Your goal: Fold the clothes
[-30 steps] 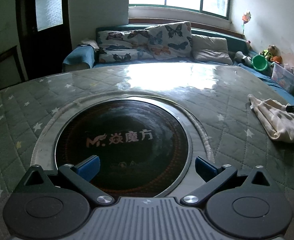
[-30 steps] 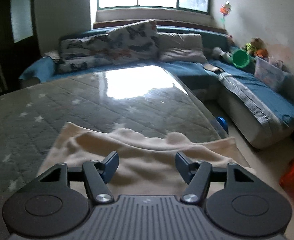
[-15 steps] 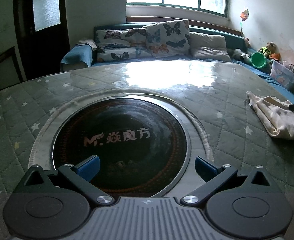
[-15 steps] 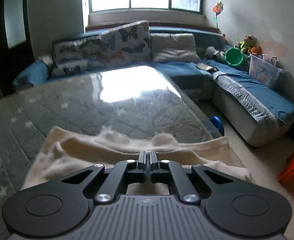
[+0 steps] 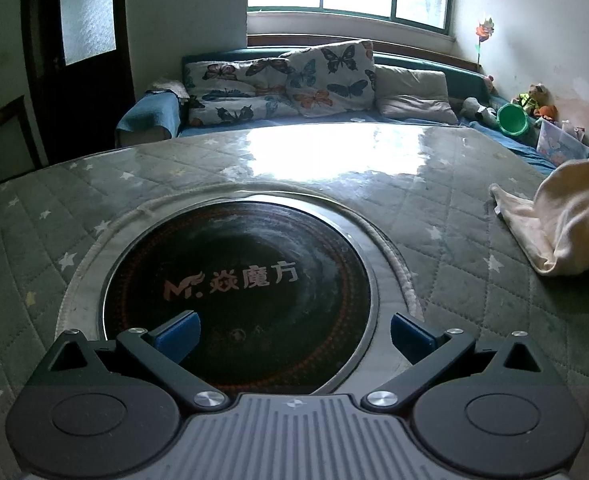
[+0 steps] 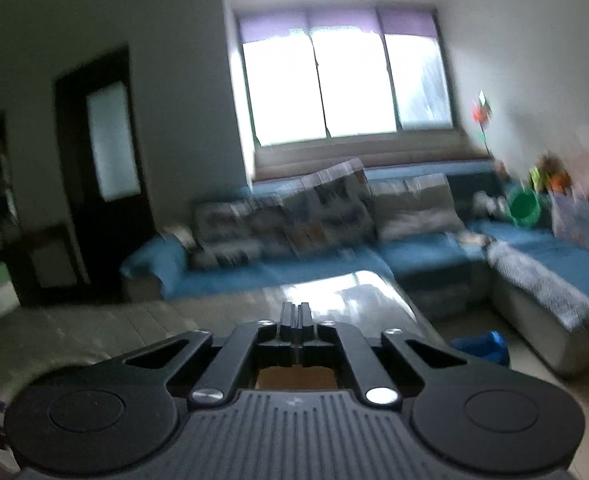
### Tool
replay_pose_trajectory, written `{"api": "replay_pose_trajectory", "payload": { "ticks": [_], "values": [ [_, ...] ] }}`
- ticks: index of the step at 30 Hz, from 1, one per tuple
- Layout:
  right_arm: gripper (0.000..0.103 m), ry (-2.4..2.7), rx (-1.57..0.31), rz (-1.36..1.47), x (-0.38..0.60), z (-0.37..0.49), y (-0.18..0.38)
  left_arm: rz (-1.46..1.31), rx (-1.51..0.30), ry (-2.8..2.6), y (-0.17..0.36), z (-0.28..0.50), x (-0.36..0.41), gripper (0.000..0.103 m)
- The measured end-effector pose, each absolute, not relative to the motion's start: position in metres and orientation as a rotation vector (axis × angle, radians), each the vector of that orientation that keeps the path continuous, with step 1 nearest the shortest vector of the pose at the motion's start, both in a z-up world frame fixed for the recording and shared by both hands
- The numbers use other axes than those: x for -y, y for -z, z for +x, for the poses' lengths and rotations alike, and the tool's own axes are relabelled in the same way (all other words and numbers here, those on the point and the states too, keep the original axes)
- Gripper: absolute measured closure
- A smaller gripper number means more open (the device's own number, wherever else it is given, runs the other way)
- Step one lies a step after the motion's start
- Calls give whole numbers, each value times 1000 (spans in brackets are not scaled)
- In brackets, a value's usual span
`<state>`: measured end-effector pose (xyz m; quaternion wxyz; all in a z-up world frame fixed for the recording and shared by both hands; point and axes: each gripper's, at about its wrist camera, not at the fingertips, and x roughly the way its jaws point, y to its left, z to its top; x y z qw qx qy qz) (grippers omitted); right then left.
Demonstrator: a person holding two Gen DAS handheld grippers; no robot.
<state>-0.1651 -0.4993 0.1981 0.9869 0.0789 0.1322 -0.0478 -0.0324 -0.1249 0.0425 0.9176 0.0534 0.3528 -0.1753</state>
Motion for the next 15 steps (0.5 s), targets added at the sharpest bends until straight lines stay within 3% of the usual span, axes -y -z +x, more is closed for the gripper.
{"api": "replay_pose_trajectory", "payload": {
  "ticks": [4, 8, 9, 10, 11, 15],
  "values": [
    [103, 72, -160, 141, 491, -190, -238, 109, -724, 376, -46, -33, 132, 0],
    [97, 81, -193, 77, 487, -186, -244, 115, -702, 406, -53, -37, 140, 0],
    [89, 81, -215, 70, 487, -183, -240, 120, -698, 412, -55, -38, 141, 0],
    [72, 84, -238, 68, 488, -179, -234, 124, -694, 418, -57, -39, 143, 0],
    [65, 87, -266, 64, 489, -175, -227, 129, -691, 421, -57, -39, 145, 0],
    [55, 120, -422, 37, 491, -144, -182, 142, -689, 429, -58, -40, 148, 0]
  ]
}}
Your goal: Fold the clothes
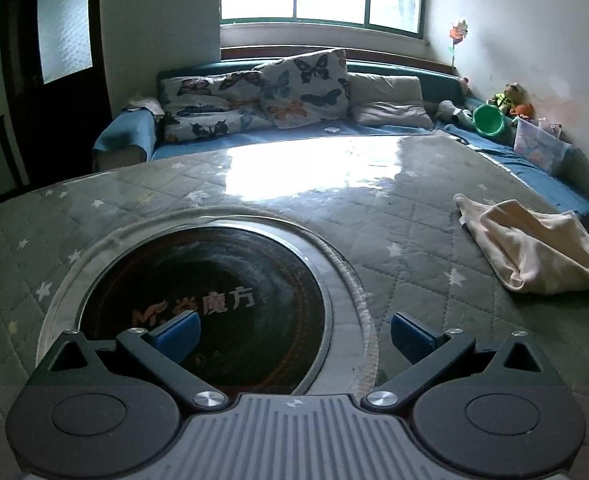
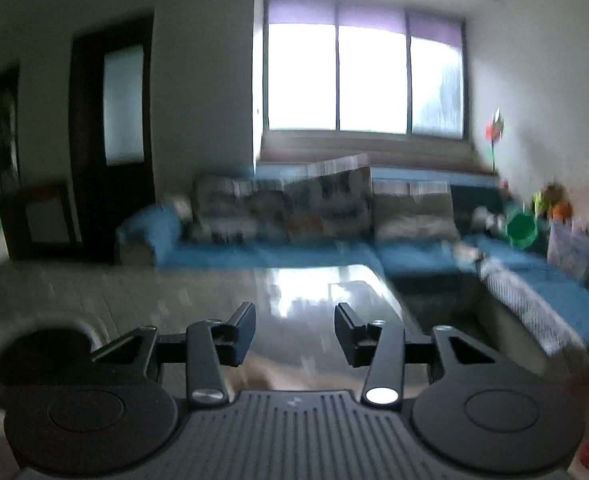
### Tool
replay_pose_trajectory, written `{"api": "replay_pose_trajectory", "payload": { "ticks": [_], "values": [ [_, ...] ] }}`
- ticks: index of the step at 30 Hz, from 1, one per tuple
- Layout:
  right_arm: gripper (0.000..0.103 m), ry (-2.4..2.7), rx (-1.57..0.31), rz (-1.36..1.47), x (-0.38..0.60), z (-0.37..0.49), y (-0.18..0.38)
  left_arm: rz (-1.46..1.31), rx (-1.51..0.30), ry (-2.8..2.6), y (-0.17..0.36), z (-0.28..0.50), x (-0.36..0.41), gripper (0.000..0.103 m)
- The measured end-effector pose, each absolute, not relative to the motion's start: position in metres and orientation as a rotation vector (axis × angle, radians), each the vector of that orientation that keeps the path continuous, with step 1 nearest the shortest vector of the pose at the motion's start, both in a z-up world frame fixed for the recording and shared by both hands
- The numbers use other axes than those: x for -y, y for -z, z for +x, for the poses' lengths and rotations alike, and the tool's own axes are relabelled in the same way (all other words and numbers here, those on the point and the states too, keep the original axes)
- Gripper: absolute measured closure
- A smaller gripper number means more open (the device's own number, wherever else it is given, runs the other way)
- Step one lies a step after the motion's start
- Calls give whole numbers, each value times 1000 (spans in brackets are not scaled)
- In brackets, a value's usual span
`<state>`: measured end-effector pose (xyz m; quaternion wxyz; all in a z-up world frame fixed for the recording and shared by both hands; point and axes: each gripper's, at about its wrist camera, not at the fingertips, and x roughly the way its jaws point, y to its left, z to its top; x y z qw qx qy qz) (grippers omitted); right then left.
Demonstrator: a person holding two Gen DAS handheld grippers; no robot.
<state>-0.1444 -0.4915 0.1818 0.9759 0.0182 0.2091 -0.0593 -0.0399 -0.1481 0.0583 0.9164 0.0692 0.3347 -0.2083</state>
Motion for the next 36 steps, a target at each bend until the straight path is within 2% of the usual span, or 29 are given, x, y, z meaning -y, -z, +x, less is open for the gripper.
{"api": "replay_pose_trajectory", "payload": {
  "ticks": [5, 9, 11, 13, 14, 17, 26, 30, 36],
  "values": [
    [52, 154, -630, 48, 498, -109, -111, 153, -697, 430, -56, -39, 150, 0],
    [53, 183, -693, 104, 505, -95, -72, 160, -710, 426, -52, -37, 151, 0],
    [66, 211, -689, 92, 505, -93, -63, 162, -714, 424, -51, -36, 151, 0],
    [95, 204, -672, 100, 507, -93, -66, 166, -715, 425, -50, -37, 152, 0],
    [97, 198, -658, 108, 508, -93, -70, 168, -716, 424, -50, -36, 152, 0],
    [98, 196, -568, 100, 504, -101, -96, 161, -721, 422, -49, -35, 152, 0],
    [98, 165, -117, 51, 486, -178, -223, 148, -723, 425, -48, -33, 152, 0],
    [98, 173, -89, -4, 481, -189, -240, 137, -723, 425, -49, -33, 153, 0],
    [94, 94, -218, 17, 470, -185, -214, 133, -719, 443, -52, -37, 155, 0]
  ]
}}
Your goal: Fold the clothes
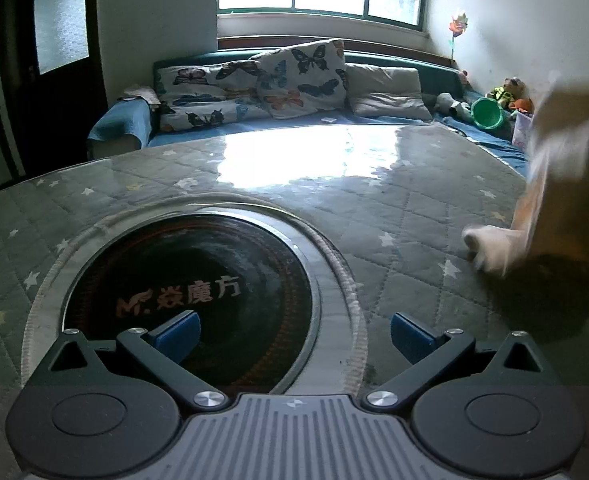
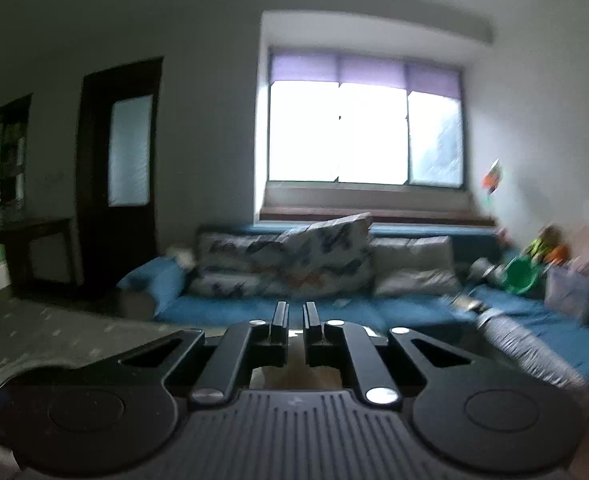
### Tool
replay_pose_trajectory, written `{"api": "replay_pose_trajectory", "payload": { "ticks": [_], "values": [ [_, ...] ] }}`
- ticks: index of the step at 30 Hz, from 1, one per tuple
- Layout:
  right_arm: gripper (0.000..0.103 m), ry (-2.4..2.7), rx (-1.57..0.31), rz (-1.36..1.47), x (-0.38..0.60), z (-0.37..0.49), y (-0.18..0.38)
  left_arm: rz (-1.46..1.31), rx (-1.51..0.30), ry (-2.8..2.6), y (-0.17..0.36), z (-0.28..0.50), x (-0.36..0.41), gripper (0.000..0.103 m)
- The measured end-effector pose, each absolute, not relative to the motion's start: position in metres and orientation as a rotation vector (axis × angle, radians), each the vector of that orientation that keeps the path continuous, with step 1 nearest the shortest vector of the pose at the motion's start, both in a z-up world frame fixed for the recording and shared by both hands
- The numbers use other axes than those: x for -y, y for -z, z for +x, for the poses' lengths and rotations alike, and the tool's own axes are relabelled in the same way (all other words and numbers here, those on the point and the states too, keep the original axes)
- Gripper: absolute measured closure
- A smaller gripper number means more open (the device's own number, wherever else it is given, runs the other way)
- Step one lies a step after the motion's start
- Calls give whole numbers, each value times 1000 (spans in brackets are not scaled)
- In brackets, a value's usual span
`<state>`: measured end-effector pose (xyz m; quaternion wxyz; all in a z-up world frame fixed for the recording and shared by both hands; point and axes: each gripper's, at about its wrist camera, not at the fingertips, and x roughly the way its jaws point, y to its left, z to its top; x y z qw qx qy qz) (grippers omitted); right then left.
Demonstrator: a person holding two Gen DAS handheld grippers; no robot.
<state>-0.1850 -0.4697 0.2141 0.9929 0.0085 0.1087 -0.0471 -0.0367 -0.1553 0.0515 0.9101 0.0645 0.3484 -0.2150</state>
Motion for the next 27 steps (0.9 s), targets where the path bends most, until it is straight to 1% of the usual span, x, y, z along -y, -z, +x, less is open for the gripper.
{"api": "replay_pose_trajectory", "payload": {
  "ticks": [3, 6, 9, 12, 14, 17, 19, 21, 24, 26, 27],
  "values": [
    [90, 65, -257, 8, 458, -192, -203, 130, -714, 456, -56, -37, 158, 0],
    [70, 50, -300, 6, 447, -194, -195, 138, -703, 481, -63, -39, 165, 0],
    [67, 48, -339, 2, 440, -199, -186, 149, -691, 520, -70, -44, 174, 0],
    [56, 54, -374, 7, 433, -201, -177, 156, -690, 572, -76, -50, 187, 0],
    [52, 56, -390, 10, 429, -203, -173, 167, -690, 603, -79, -55, 195, 0],
    [42, 59, -411, 23, 428, -203, -168, 189, -694, 645, -81, -64, 209, 0],
    [32, 63, -421, 29, 427, -207, -165, 202, -697, 669, -81, -70, 217, 0],
    [30, 62, -431, 33, 424, -211, -162, 207, -699, 685, -81, -74, 223, 0],
    [21, 59, -450, 46, 423, -214, -158, 204, -704, 706, -82, -80, 229, 0],
    [20, 60, -455, 47, 421, -217, -157, 202, -703, 715, -83, -83, 231, 0],
    [18, 60, -458, 51, 422, -217, -157, 204, -703, 719, -84, -85, 233, 0]
  ]
}}
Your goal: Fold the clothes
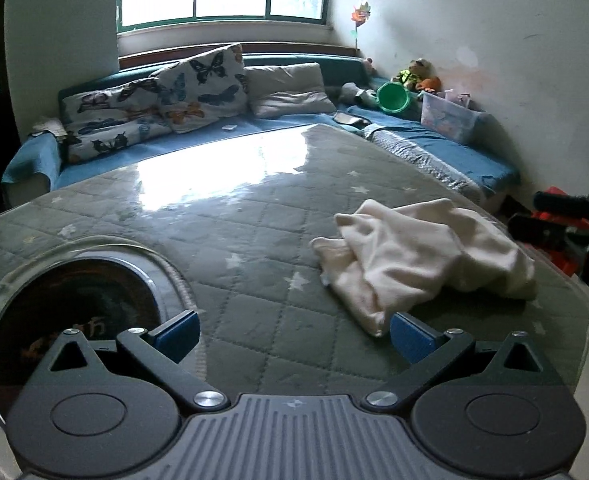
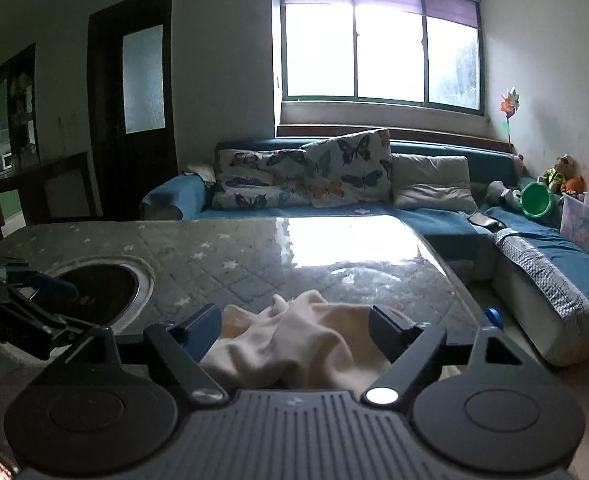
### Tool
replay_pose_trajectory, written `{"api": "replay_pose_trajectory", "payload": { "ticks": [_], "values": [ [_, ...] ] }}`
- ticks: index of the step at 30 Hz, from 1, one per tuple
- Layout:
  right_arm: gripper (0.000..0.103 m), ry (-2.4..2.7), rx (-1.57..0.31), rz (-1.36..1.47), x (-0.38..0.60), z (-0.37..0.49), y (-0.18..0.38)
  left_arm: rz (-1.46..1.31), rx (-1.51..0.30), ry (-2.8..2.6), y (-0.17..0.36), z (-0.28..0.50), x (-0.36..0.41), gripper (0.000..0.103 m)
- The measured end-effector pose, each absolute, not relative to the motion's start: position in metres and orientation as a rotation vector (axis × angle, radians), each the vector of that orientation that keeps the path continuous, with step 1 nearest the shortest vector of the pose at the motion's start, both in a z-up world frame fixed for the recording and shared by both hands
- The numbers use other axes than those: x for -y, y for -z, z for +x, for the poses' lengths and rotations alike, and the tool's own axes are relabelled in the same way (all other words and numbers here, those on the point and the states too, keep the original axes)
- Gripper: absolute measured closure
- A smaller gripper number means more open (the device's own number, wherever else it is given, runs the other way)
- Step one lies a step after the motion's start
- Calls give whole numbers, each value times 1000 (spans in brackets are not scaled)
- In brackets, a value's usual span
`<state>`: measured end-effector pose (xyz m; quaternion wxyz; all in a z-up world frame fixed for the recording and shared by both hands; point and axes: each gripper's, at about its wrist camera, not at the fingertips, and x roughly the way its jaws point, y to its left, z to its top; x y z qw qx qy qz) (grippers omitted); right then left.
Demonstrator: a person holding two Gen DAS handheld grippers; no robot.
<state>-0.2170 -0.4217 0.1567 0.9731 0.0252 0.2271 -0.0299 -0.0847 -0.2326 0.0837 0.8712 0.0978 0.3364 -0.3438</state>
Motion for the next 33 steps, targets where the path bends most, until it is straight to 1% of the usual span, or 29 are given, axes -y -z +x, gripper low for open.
{"api": "replay_pose_trajectory", "payload": {
  "ticks": [1, 3, 4, 6, 8, 9, 17, 33],
  "values": [
    [15, 60, -462, 56, 422, -218, -156, 209, -703, 722, -84, -87, 234, 0],
    [13, 58, -471, 76, 423, -220, -153, 221, -701, 727, -85, -91, 238, 0],
    [9, 61, -475, 84, 423, -221, -152, 228, -700, 729, -85, -93, 240, 0],
    [5, 65, -478, 104, 423, -224, -149, 235, -702, 730, -85, -95, 243, 0],
    [3, 68, -473, 116, 423, -228, -148, 245, -704, 733, -85, -99, 246, 0],
    [0, 76, -469, 116, 423, -229, -148, 250, -705, 734, -85, -101, 247, 0],
    [0, 101, -445, 142, 425, -237, -147, 295, -693, 747, -84, -114, 260, 0],
    [0, 107, -532, 114, 421, -242, -125, 372, -721, 783, -69, -126, 275, 0]
  ]
}}
